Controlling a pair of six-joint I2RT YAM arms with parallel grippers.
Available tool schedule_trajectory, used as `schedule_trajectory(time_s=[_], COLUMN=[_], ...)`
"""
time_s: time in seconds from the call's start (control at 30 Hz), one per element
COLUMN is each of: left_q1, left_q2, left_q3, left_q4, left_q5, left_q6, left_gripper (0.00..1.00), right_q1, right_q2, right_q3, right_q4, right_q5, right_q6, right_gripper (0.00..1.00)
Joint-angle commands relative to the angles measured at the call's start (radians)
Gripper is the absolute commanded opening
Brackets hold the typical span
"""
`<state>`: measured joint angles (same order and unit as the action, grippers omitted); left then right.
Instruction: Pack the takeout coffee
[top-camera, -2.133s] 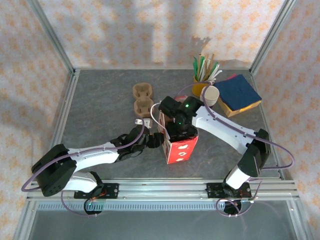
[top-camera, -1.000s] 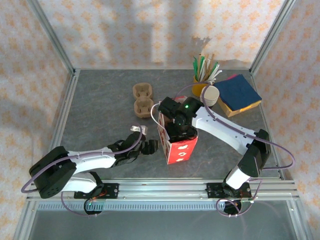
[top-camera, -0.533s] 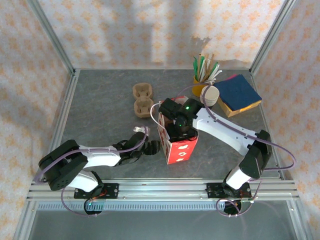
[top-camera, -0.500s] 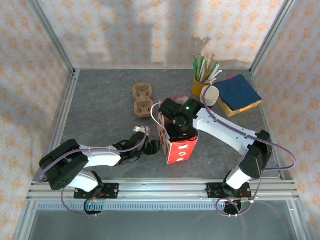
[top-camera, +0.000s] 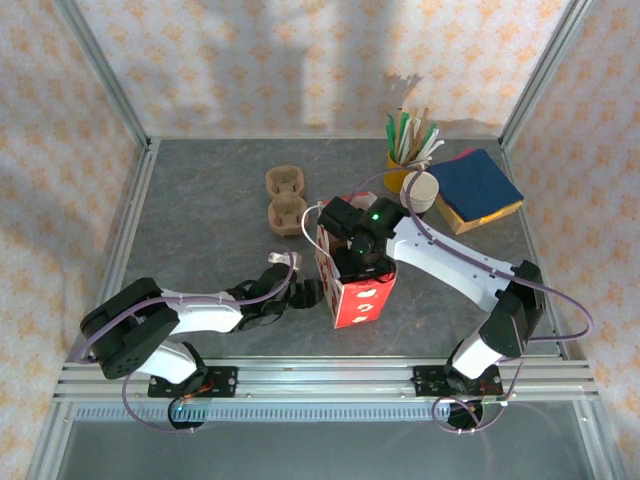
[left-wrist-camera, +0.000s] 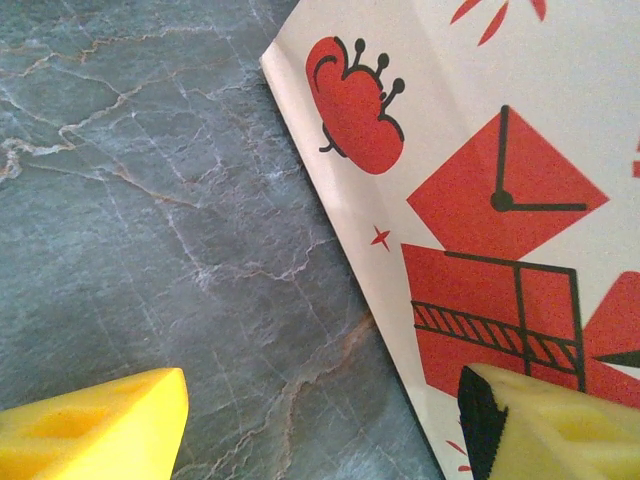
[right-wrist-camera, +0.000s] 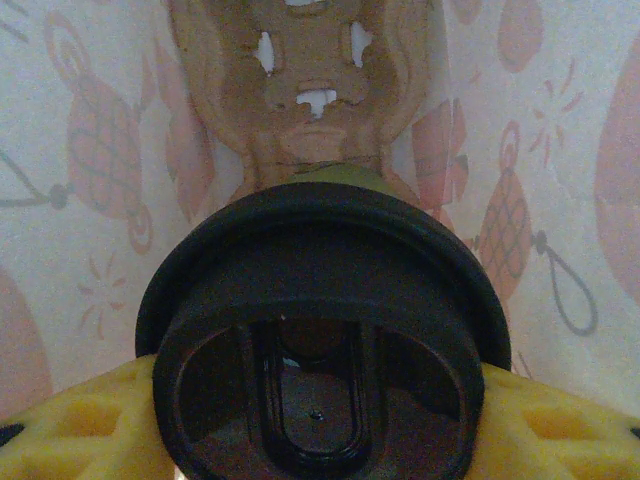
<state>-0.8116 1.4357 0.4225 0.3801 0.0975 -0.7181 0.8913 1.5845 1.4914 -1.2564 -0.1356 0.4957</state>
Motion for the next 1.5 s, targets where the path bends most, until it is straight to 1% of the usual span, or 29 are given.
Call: schedule_trajectory(time_s=[0.0,0.57,0.93,1.17,1.47], left_q1=[-0.003,-0.004,-0.004,-0.004,-0.004], left_q2=[0.003,0.025,0.017,0.017,0.021], left_q3=[-0.013,-0.004,-0.011,-0.022,-0.029], left_q4=[0.029,0.022,0.02,0.031,0.033], left_q5=[0.001,-0.006,-0.016,-0.022,-0.031], left_q6=[-0.008,-0.001,-0.004,-0.006,-0.003], left_gripper=[0.74,0.73,0.73,0.73,0.73], right_q1=[0.008,0.006,0.006,0.006,0.005], right_q2=[0.008,-0.001,-0.033,-0.059,-0.039], right_q3=[-0.008,0.016,0.048,0.019,-0.002], right_q4=[-0.024,-0.036,-0.051,-0.052,-0.051], right_q5=[-0.013,-0.003,-0.023,-0.042,-0.046], right_q6=[-0.008,-0.008,-0.008,0.0,0.014], right_gripper=[0.59,0.58,0.58,0.58,0.58])
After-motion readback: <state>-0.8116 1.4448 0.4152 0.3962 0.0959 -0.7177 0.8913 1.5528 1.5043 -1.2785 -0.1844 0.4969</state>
